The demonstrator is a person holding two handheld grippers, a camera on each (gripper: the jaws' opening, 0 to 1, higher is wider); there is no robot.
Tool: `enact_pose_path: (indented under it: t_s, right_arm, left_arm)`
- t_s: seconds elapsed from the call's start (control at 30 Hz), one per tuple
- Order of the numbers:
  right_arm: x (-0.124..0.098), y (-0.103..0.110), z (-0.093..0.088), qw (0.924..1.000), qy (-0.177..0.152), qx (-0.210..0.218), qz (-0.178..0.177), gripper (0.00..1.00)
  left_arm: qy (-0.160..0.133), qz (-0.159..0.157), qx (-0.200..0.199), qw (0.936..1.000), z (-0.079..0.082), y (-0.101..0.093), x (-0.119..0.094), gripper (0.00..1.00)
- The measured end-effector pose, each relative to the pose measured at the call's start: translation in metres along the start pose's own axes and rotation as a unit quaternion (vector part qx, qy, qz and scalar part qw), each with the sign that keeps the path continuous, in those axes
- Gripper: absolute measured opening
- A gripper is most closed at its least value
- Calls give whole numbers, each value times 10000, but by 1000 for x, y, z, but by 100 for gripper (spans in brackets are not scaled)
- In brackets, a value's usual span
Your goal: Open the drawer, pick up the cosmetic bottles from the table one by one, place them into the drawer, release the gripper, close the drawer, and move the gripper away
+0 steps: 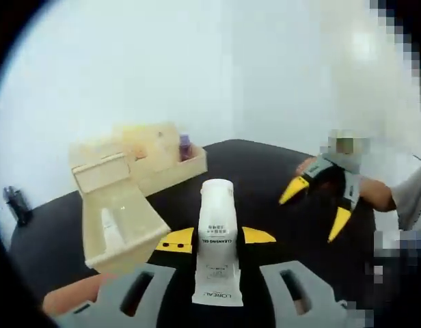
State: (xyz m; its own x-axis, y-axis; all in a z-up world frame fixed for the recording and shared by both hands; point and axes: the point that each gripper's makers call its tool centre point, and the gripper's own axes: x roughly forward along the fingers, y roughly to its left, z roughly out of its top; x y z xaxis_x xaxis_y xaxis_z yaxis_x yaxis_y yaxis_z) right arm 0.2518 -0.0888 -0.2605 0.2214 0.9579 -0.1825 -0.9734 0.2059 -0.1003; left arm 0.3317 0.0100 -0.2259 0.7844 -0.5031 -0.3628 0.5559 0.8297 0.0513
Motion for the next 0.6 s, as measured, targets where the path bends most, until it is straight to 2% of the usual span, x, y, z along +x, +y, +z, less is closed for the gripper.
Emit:
enact_pose_path:
  t_s: [0.1,0.2,0.27,0.3,0.4,0.53,0.6]
  right_arm:
    - [2,2,-2,10000,43,6,45,45]
    - [4,3,-8,9998,155,-89,59,45]
    - [5,3,-9,9997,195,-95,68,45]
    - [5,4,-10,9997,223,-110,71,45]
    - [6,8,-11,9994,255,-192,119,45]
    - [6,10,-8,9993,210,-234,194,45]
    - [6,14,-4,9993,133,-245,265,45]
  left_arm:
    - [5,367,-74,9993,11,15,3,19]
    - [12,583,-302,9978,17,23,9,19]
    - [9,944,-389,9948,24,38,16,19]
    - [-8,952,-445,9945,26,40,20,19]
    - [-139,1192,-884,9888,30,55,28,19]
    - [-179,1478,-1012,9837,30,72,34,19]
    - [-226,1700,-1134,9786,31,84,37,19]
